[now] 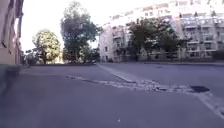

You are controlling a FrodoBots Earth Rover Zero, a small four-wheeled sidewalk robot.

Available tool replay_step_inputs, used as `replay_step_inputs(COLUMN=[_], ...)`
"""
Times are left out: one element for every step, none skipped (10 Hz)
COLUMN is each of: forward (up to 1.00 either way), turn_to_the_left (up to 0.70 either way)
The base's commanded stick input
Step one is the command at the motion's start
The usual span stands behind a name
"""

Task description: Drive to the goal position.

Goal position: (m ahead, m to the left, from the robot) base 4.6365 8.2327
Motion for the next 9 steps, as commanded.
replay_step_inputs(forward=[0.5, 0.5, 0.5, 0.5, 0.5, 0.5, 0.5, 0.5, 0.5], turn_to_the_left=[0.5, 0.5, 0.5, 0.5, 0.5, 0.5, 0.5, 0.5, 0.5])
